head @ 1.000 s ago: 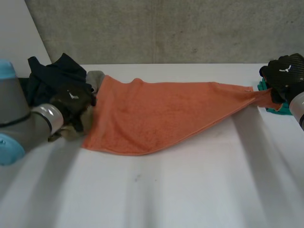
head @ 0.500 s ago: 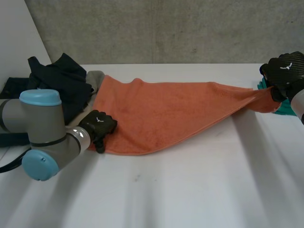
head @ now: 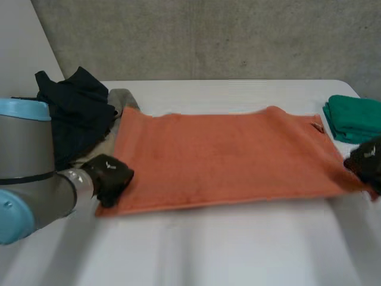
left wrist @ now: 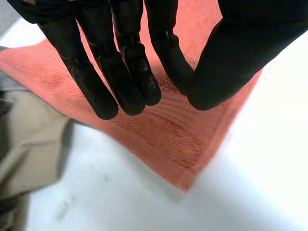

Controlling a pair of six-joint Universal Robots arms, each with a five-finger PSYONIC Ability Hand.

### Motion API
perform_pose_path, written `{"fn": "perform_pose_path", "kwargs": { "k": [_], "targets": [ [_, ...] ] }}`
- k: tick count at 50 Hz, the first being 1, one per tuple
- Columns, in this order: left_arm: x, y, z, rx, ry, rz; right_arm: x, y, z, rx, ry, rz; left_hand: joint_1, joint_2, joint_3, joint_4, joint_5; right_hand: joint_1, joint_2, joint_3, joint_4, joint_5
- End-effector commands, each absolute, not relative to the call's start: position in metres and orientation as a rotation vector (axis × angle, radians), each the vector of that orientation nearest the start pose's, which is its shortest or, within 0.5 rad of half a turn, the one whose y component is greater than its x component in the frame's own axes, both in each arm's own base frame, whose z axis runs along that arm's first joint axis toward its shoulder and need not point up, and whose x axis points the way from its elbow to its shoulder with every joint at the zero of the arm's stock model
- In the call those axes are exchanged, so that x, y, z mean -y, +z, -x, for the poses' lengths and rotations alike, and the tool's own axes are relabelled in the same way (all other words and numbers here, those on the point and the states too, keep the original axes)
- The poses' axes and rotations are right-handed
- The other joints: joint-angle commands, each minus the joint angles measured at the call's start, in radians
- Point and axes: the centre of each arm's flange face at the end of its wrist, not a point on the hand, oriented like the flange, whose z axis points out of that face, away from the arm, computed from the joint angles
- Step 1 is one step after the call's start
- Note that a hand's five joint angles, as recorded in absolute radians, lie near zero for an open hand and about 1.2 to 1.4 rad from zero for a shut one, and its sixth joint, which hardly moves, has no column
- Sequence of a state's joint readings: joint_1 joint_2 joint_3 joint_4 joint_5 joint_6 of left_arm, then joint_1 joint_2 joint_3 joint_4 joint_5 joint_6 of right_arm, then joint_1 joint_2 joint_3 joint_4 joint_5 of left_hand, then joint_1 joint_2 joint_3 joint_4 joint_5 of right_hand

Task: Fold the laundry.

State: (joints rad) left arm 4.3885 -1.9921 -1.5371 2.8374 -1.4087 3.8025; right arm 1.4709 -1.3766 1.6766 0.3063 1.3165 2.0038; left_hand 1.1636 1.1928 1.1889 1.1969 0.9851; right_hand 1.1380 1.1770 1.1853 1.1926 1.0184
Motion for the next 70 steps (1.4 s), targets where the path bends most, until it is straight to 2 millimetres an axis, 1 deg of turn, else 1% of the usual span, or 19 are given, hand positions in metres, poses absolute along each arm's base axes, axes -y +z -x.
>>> {"fn": "perform_pose_path", "kwargs": {
  "k": [1,3,4,6,7,8,9,14,20,21,25,28,31,41,45,58,60,64,70],
  "targets": [
    [0.242,0.178,0.238,-2.468,-1.4,-1.463,0.291,0.201,-0.134,-2.54,-1.562,1.724,0.233,0.203,0.207,0.199,0.237,0.258,0.219,0.211,0.204,0.203],
    [0.249,0.177,0.24,-2.458,-1.455,-1.426,0.297,0.198,-0.139,-2.532,-1.605,1.659,0.233,0.203,0.207,0.199,0.237,0.258,0.219,0.211,0.204,0.203],
    [0.256,0.175,0.241,-2.445,-1.497,-1.39,0.303,0.195,-0.143,-2.527,-1.639,1.594,0.233,0.203,0.207,0.199,0.237,0.258,0.219,0.211,0.204,0.203],
    [0.262,0.172,0.242,-2.437,-1.521,-1.359,0.308,0.195,-0.145,-2.524,-1.673,1.538,0.233,0.203,0.207,0.199,0.237,0.258,0.219,0.211,0.204,0.203],
    [0.265,0.17,0.242,-2.438,-1.537,-1.333,0.312,0.197,-0.148,-2.521,-1.704,1.482,0.157,0.128,0.132,0.124,0.161,0.258,0.219,0.211,0.204,0.203],
    [0.265,0.168,0.243,-2.443,-1.532,-1.322,0.316,0.197,-0.15,-2.518,-1.722,1.426,-0.096,-0.125,-0.121,-0.129,-0.092,0.258,0.219,0.211,0.204,0.203],
    [0.265,0.168,0.242,-2.447,-1.524,-1.317,0.318,0.197,-0.152,-2.514,-1.735,1.402,-0.163,-0.192,-0.188,-0.196,-0.159,0.258,0.219,0.211,0.204,0.203],
    [0.255,0.166,0.243,-2.481,-1.486,-1.305,0.329,0.197,-0.157,-2.514,-1.777,1.244,-0.618,-0.647,-0.643,-0.651,-0.614,0.258,0.219,0.211,0.204,0.203],
    [0.237,0.176,0.243,-2.515,-1.516,-1.274,0.335,0.195,-0.162,-2.514,-1.782,1.139,-0.689,-0.718,-0.714,-0.722,-0.685,0.258,0.219,0.211,0.204,0.203],
    [0.23,0.178,0.244,-2.529,-1.524,-1.271,0.336,0.195,-0.163,-2.515,-1.786,1.12,-0.712,-0.741,-0.737,-0.745,-0.708,0.258,0.219,0.211,0.204,0.203],
    [0.212,0.176,0.246,-2.545,-1.506,-1.303,0.338,0.196,-0.164,-2.513,-1.801,1.084,-0.777,-0.806,-0.802,-0.81,-0.773,0.258,0.219,0.211,0.204,0.203],
    [0.203,0.17,0.25,-2.538,-1.491,-1.344,0.341,0.198,-0.165,-2.504,-1.832,1.064,-0.783,-0.812,-0.808,-0.816,-0.779,0.258,0.219,0.211,0.204,0.203],
    [0.202,0.164,0.252,-2.524,-1.493,-1.357,0.344,0.199,-0.165,-2.501,-1.852,1.051,-0.783,-0.812,-0.808,-0.816,-0.779,0.258,0.219,0.211,0.204,0.203],
    [0.212,0.133,0.261,-2.429,-1.478,-1.389,0.347,0.199,-0.164,-2.52,-1.865,1.009,-0.733,-0.762,-0.758,-0.766,-0.729,0.258,0.219,0.211,0.204,0.203],
    [0.217,0.125,0.261,-2.396,-1.467,-1.379,0.347,0.199,-0.163,-2.523,-1.865,1.002,-0.695,-0.724,-0.72,-0.728,-0.691,0.258,0.219,0.211,0.204,0.203],
    [0.247,0.127,0.26,-2.286,-1.62,-1.239,0.345,0.198,-0.161,-2.523,-1.855,0.98,-0.63,-0.659,-0.655,-0.663,-0.626,0.258,0.219,0.211,0.204,0.203],
    [0.252,0.128,0.26,-2.271,-1.639,-1.222,0.344,0.198,-0.161,-2.523,-1.855,0.98,-0.583,-0.613,-0.609,-0.617,-0.58,0.258,0.219,0.211,0.204,0.203],
    [0.261,0.132,0.258,-2.242,-1.67,-1.184,0.343,0.199,-0.161,-2.52,-1.862,0.979,-0.56,-0.589,-0.585,-0.593,-0.556,0.258,0.219,0.211,0.204,0.203],
    [0.267,0.138,0.256,-2.2,-1.694,-1.158,0.341,0.202,-0.157,-2.526,-1.872,0.976,-0.519,-0.548,-0.544,-0.552,-0.515,0.258,0.219,0.211,0.204,0.203]
  ]
}}
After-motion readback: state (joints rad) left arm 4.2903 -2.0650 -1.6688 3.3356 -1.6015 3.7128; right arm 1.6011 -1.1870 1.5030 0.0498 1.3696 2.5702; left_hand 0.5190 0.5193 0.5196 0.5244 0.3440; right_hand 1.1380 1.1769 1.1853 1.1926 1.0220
